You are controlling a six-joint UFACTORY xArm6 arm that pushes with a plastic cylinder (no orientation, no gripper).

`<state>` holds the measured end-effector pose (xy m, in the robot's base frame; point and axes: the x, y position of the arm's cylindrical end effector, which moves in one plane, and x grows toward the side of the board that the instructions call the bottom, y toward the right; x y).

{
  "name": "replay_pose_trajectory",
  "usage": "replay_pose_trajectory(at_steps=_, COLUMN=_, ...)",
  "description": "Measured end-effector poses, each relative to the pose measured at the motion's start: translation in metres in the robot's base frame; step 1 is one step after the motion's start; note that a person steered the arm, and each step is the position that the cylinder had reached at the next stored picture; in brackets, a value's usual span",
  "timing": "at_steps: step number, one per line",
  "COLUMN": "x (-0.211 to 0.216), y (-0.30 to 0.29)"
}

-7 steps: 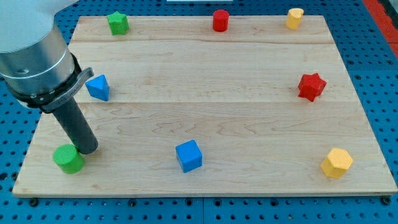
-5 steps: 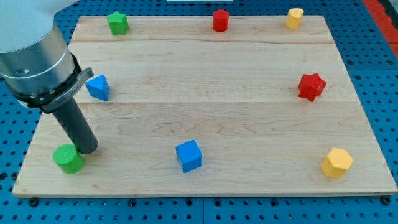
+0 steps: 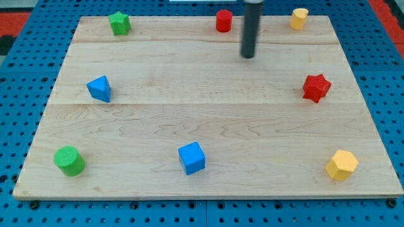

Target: Push the yellow heart diagonally to the yellow hexagon

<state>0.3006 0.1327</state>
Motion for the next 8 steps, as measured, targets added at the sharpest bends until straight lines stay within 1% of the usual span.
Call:
replay_pose_trajectory(at_steps=1, x=-0.037, y=0.121)
replay_pose_trajectory(at_steps=2, x=-0.091, y=0.169)
replay_pose_trajectory(at_steps=3, x=-0.109, y=0.165)
replay_pose_trajectory(at_steps=5, x=-0.104, y=0.05)
replay_pose_trajectory(at_steps=6, x=-0.106, y=0.026)
replay_pose_trajectory(at_steps=7, x=-0.109, y=0.015)
replay_pose_trajectory(at_steps=8, x=-0.077, y=-0.004)
